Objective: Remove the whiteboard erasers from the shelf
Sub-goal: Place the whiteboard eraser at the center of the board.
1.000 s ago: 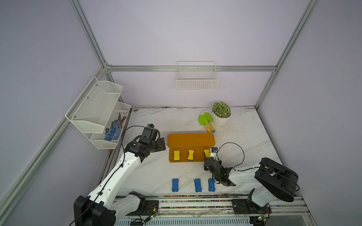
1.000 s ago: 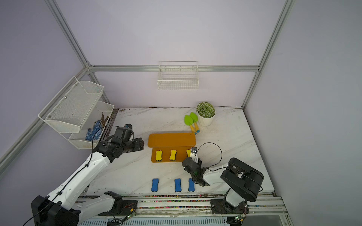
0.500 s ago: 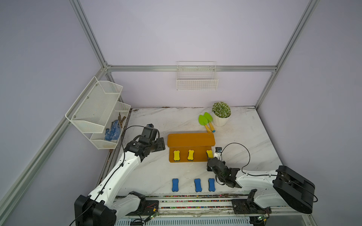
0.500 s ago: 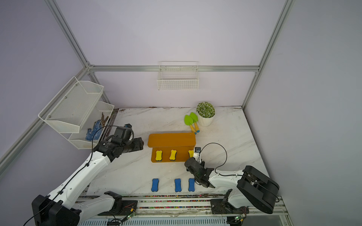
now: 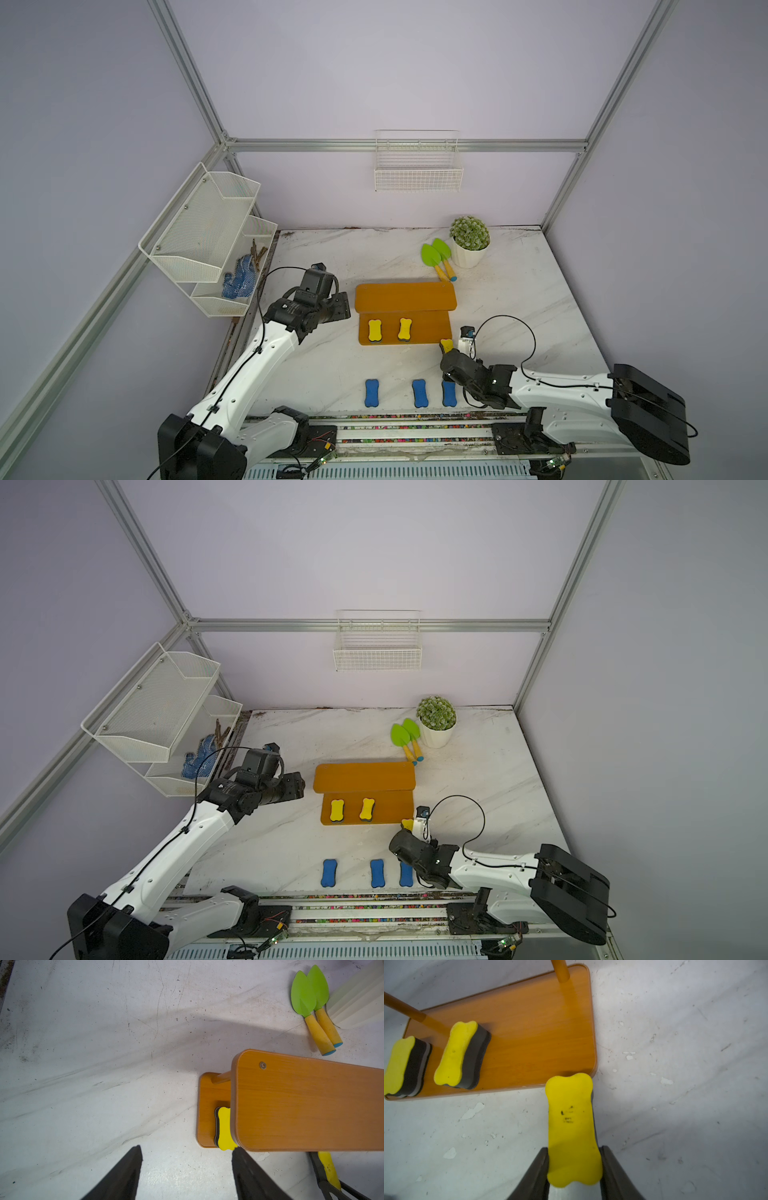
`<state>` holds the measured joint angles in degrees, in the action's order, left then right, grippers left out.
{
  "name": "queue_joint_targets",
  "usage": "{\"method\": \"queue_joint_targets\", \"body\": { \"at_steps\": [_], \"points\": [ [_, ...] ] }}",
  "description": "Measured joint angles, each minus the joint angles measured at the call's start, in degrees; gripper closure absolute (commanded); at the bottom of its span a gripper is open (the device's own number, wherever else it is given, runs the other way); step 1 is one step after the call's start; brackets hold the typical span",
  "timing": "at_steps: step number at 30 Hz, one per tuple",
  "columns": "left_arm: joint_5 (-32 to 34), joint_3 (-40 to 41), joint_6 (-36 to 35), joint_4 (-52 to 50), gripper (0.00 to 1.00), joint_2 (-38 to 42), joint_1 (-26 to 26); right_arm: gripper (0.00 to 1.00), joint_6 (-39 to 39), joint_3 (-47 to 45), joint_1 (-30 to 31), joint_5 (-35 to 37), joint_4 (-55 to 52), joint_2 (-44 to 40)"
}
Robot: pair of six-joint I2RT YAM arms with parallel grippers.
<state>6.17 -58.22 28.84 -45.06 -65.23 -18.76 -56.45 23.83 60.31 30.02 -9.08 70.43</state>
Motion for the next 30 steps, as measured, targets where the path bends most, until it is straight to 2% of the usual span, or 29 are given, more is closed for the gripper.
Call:
{"method": "queue_joint_targets", "body": {
  "at_steps": [7, 16, 30],
  "points": [
    [-0.02, 0.00, 0.00, 0.00, 0.28, 0.00, 0.00, 0.56, -2.01, 2.12, 0.87, -0.74, -2.16, 2.56],
    [-0.02, 0.00, -0.02, 0.00, 0.28, 0.00, 0.02, 0.36, -3.10, 2.64, 1.84, -1.40, -2.84, 3.08],
    [-0.17, 0.00, -0.20, 0.00, 0.28, 0.00, 0.37, 0.39, -2.36, 3.06, 1.86, -1.42, -2.97, 2.62]
  ]
}}
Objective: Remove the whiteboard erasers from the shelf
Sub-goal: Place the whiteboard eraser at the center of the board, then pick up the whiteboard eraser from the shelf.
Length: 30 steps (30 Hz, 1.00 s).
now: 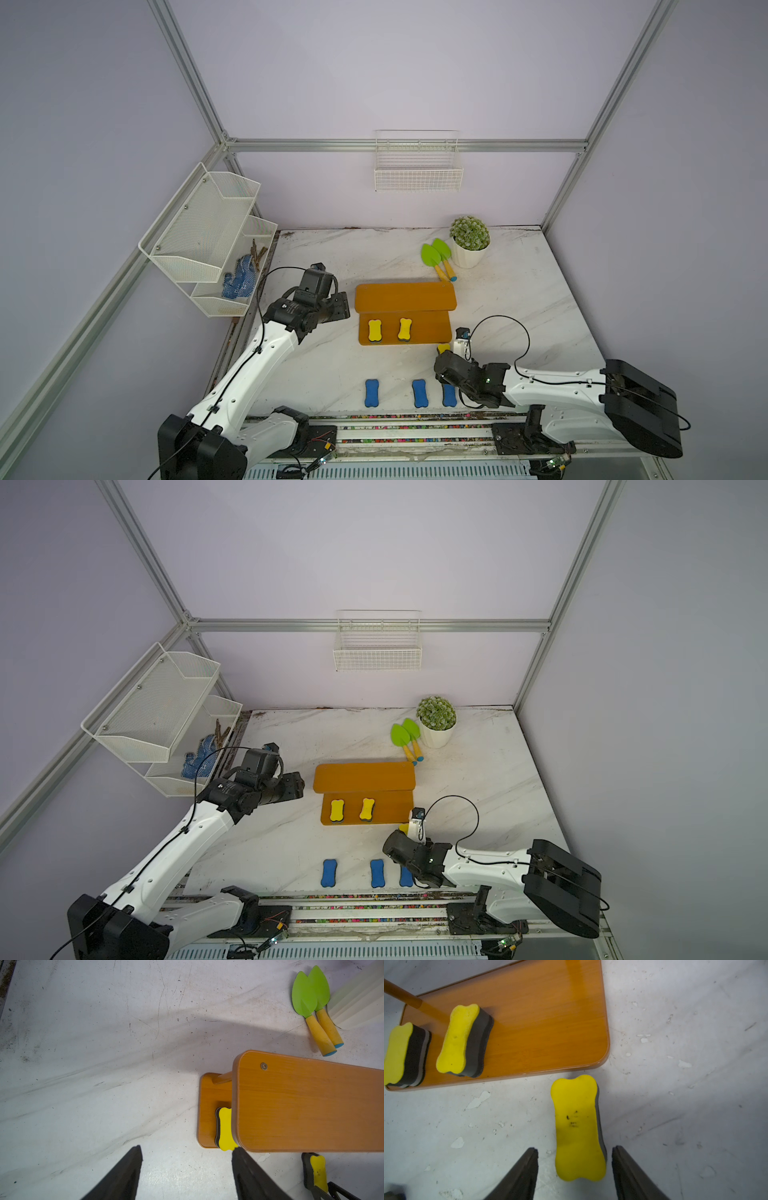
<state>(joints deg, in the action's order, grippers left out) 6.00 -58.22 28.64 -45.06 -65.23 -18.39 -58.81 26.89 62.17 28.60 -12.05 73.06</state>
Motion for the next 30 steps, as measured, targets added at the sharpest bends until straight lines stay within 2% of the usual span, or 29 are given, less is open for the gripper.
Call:
{"method": "queue_joint_targets", "body": {
  "at_steps": [5, 11, 14, 23, 30],
  "points": [
    [-0.04, 0.00, -0.37, 0.00, 0.28, 0.00, 0.00, 0.39, 0.42, 0.07, 0.00, 0.04, -0.31, -0.48],
    [0.00, 0.13, -0.28, -0.04, 0.27, -0.02, 0.02, 0.41, 2.14, 0.31, 0.07, 1.14, -1.18, -6.23],
    [-0.07, 0.13, -0.22, -0.70, 0.27, -0.44, 0.04, 0.42, 3.48, 1.36, 0.52, 1.64, 0.39, -6.43],
    [-0.31, 0.63, -0.46, -3.41, 0.27, 0.72, 4.92, 0.44, 7.34, 13.55, 2.89, 3.37, 7.02, 7.63],
    [-0.26, 1.90, -0.79, -3.85, 0.27, 1.81, 5.31, 0.43, 9.18, 20.35, 3.28, 4.94, 11.13, 18.21]
  ]
}}
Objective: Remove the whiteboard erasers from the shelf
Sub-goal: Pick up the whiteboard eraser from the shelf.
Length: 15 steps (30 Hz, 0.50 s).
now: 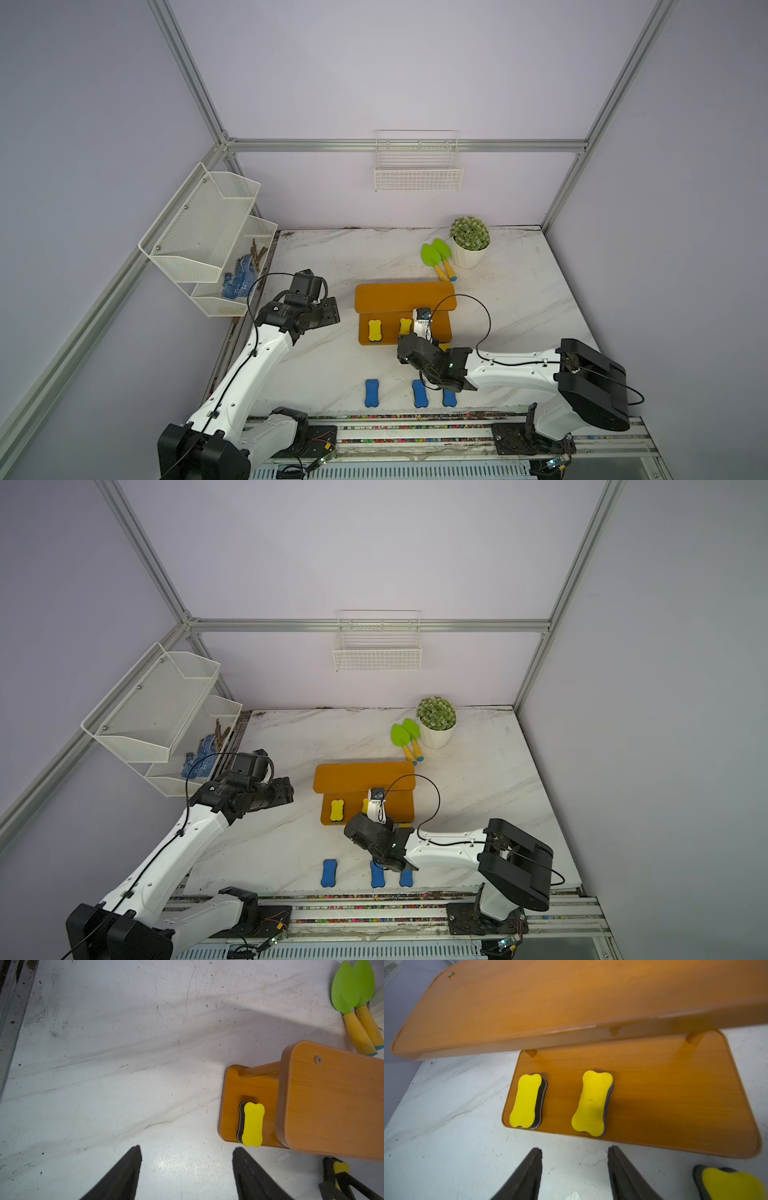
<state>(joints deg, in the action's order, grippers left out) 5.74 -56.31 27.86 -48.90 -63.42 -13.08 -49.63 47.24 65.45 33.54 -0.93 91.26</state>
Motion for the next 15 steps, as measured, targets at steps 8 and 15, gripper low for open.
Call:
{"method": "queue_joint_targets", "body": {
  "at_steps": [8, 15],
  "points": [
    [-0.02, 0.00, -0.02, -0.02, 0.27, 3.15, 0.02, 0.40, 0.00, 2.40, 0.63, 4.66, 0.48, 6.99],
    [-0.02, 0.83, -0.04, -0.02, 0.27, 3.98, 0.04, 0.39, 0.57, 4.79, 0.68, 8.94, 0.46, 9.53]
  ]
}}
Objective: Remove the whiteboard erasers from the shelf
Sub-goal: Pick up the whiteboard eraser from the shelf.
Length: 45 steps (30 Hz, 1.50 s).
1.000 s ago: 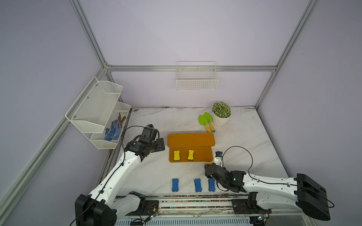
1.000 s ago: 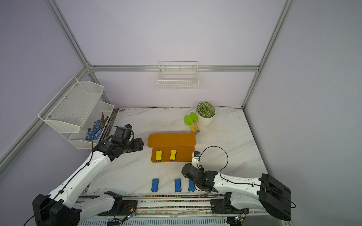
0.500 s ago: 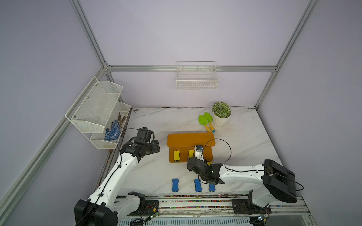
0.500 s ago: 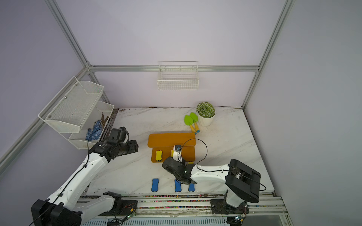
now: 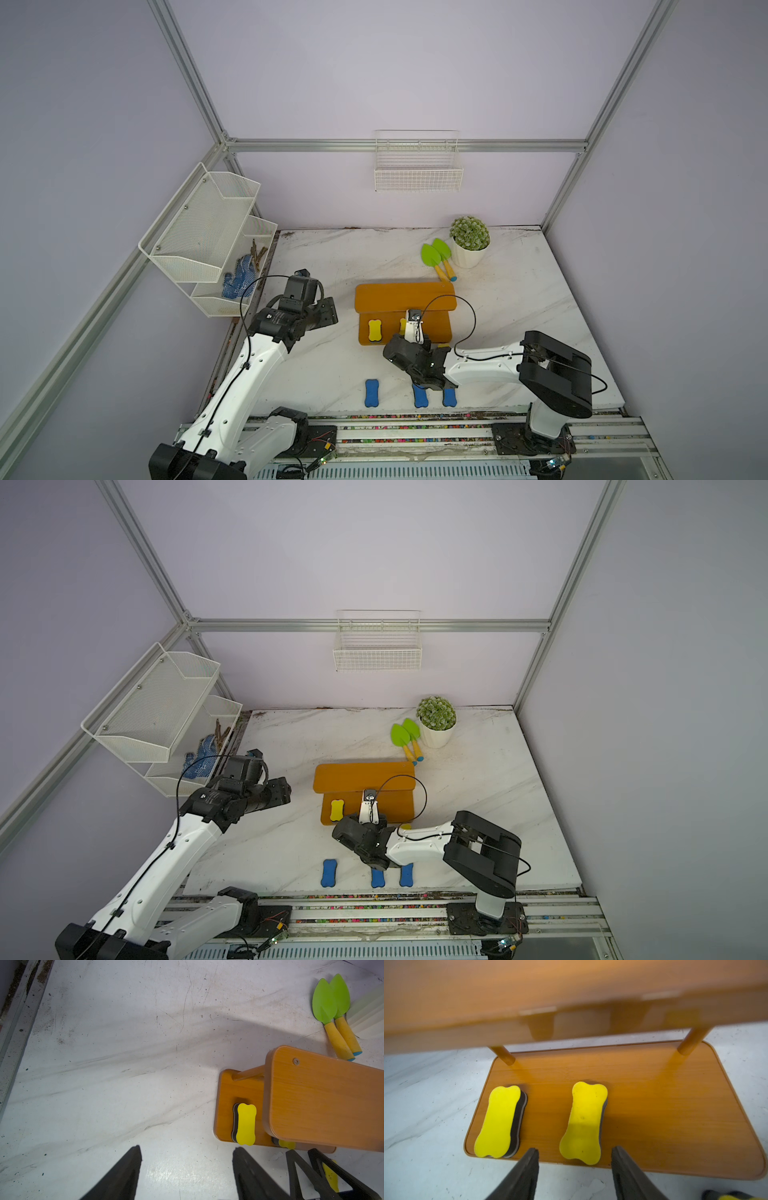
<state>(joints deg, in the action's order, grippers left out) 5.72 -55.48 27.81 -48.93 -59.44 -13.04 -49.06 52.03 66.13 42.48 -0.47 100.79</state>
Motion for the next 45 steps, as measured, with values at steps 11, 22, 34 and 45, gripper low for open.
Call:
{"method": "queue_joint_targets", "body": {
  "at_steps": [11, 22, 34, 45],
  "points": [
    [0.00, 0.11, -0.02, -0.02, 0.27, 0.11, 0.02, 0.39, 1.66, -0.13, 0.00, 2.25, 3.17, 2.69],
    [0.02, 0.11, -0.04, -0.02, 0.27, 0.11, 0.07, 0.39, 2.10, -1.38, -0.31, 1.88, 7.02, 3.85],
    [0.04, 0.11, -0.44, -0.02, 0.27, 0.11, 0.07, 0.42, 2.95, -1.86, -1.40, 1.16, 9.09, 5.68],
    [0.28, 0.11, -0.46, -0.02, 0.27, -0.09, 0.07, 0.48, 3.91, -2.60, -2.12, -0.04, 9.94, 6.10]
  ]
}}
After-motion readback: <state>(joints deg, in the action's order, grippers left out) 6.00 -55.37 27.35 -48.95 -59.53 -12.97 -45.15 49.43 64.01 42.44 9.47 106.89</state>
